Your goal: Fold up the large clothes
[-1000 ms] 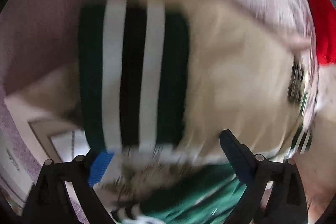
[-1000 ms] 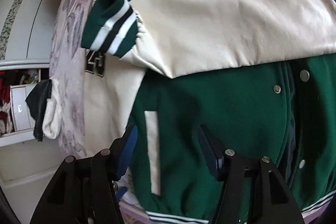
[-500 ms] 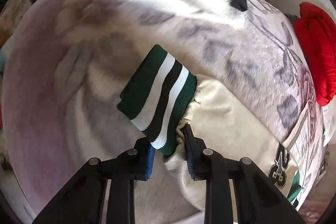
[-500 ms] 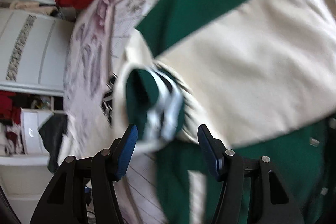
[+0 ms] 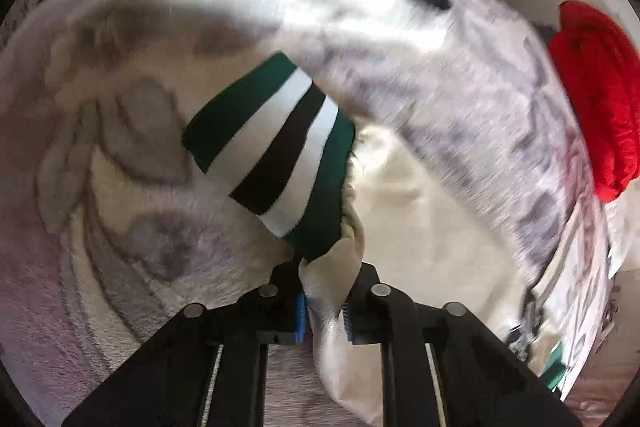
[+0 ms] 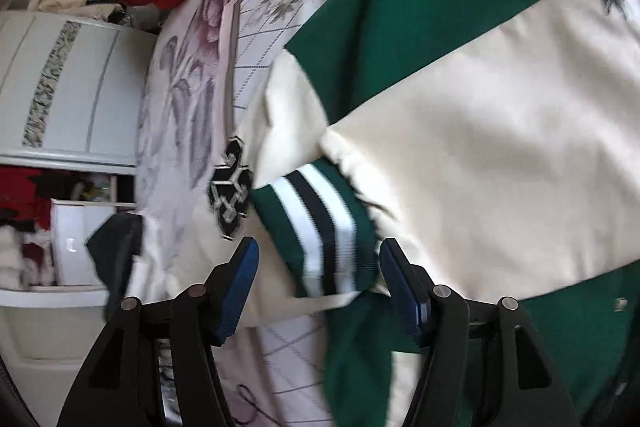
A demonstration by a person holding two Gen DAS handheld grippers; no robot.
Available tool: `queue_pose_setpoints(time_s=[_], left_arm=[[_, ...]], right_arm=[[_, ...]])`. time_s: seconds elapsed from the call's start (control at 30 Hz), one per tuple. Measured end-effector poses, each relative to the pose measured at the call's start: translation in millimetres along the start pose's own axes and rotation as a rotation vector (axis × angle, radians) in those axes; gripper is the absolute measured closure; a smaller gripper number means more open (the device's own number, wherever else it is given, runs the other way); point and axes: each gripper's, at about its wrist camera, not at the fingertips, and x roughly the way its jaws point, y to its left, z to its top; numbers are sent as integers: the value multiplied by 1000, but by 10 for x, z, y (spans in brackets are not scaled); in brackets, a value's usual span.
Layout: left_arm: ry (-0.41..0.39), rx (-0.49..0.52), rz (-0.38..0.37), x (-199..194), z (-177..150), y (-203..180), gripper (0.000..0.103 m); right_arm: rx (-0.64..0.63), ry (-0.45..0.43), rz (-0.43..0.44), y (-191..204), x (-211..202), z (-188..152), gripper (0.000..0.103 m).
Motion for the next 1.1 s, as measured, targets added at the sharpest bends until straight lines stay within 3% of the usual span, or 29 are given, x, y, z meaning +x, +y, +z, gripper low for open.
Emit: queue_pose_setpoints(time_s=[0.13, 0.17, 0.2, 0.27, 0.43, 0.53, 0.6, 0.67, 0.73, 0.8, 0.83, 0.97, 1.03, 1.1], left_arm=[[-92, -5, -41, -380, 159, -196, 96], [-104, -1, -66, -500, 208, -264, 96], [-122, 11, -80, -594, 242, -321, 96], [-155, 48, -118, -835, 313, -436, 96], [-208, 156, -176, -1156, 397, -837, 96], [-225, 207, -191, -1282, 388, -969, 96], [-234, 236, -190, -1361, 350, -1000, 96], [-248, 273, -189, -1446, 278, -1102, 96], [-283, 318, -185, -1592, 182, -1185, 96], [-321, 363, -179, -1685, 80, -1340, 96], [-351, 407, -172, -1777, -11, -1460, 96], [-413, 529, -167, -1994, -342, -1847, 97], [-428, 592, -174, -2077, -553, -2069, 97], [-452, 684, -180, -2169, -865, -2360, 98]], right_arm=[[-36, 48, -57, 130, 224, 3, 37], [-56, 69, -109, 176, 320, 14, 37], [-72, 82, -162, 217, 417, 40, 53], [-72, 52, -194, 256, 462, 69, 98], [-92, -168, -202, 533, -67, 252, 98], [-111, -154, -198, 634, 40, 449, 97], [-93, -26, -218, 526, 384, 588, 90], [-42, 68, -178, 415, 581, 613, 87], [-30, 68, -157, 362, 483, 602, 65], [-51, 21, -166, 339, 238, 543, 15], [-69, 0, -198, 316, 103, 498, 10], [-197, -88, -532, 213, -283, 361, 10], [-235, -112, -633, 82, -408, 350, 10], [-256, -121, -666, -52, -487, 369, 10]])
